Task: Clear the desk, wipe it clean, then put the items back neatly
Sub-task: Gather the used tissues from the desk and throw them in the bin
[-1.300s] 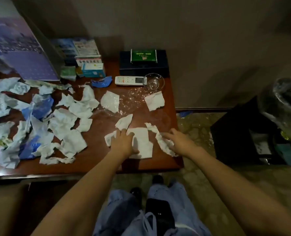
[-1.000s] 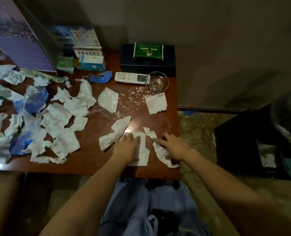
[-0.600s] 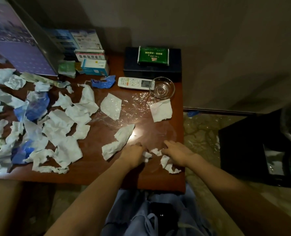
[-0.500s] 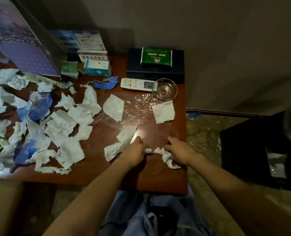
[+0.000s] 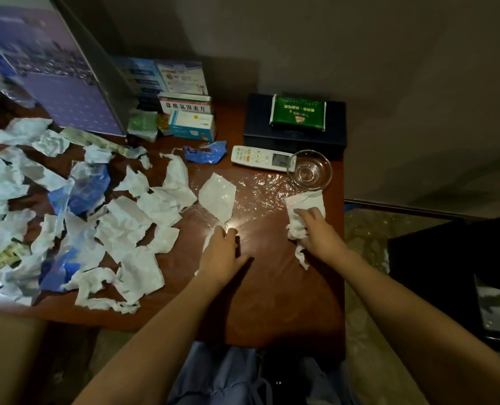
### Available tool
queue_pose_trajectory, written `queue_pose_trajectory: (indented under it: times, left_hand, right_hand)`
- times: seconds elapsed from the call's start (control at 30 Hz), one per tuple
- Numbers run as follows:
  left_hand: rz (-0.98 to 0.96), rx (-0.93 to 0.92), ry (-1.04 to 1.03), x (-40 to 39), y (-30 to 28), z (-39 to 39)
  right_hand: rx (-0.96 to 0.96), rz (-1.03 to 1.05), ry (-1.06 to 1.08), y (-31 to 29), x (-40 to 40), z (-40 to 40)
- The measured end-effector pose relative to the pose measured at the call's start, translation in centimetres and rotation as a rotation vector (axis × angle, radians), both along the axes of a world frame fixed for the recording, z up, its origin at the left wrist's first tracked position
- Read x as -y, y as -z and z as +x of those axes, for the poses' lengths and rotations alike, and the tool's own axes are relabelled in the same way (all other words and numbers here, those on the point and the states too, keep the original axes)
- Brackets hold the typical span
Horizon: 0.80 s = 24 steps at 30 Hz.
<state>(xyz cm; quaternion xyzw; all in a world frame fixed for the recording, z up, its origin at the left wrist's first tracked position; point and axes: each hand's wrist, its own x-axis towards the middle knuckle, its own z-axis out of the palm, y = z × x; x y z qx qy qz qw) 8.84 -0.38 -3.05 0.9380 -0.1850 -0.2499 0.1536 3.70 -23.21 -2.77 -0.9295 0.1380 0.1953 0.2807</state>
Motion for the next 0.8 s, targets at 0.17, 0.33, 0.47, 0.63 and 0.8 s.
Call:
queue_pose_trajectory:
  times: [0.17,0.33,0.47,0.63,0.8]
  left_hand:
    - [-0.072,0.009,-0.212,-0.5,1.1,0.2]
    - [-0.203,-0.076,-0.558,-0.6,1.3,0.4]
    - [-0.117,-0.094,-0.551,-0.9,1.6,0.2]
    - [-0.136,-0.091,-0.479,-1.6,1.8,-0.2]
    - [-0.159,-0.041,-0.462,-2.5,2.1,-0.7]
  right_hand:
    - [-0.070,0.004,0.037,0.7,0.5,1.3]
    - [-0.039,0.078,0.187,1.4,-0.3,1.3]
    - [-0.010,0.144,0.282,2.2,-1.0,0.6]
    - [0.030,0.097,0.374,2.9,-1.7,-0.3]
    - [0.027,-0.065,0.258,2.6,-2.6,-1.6]
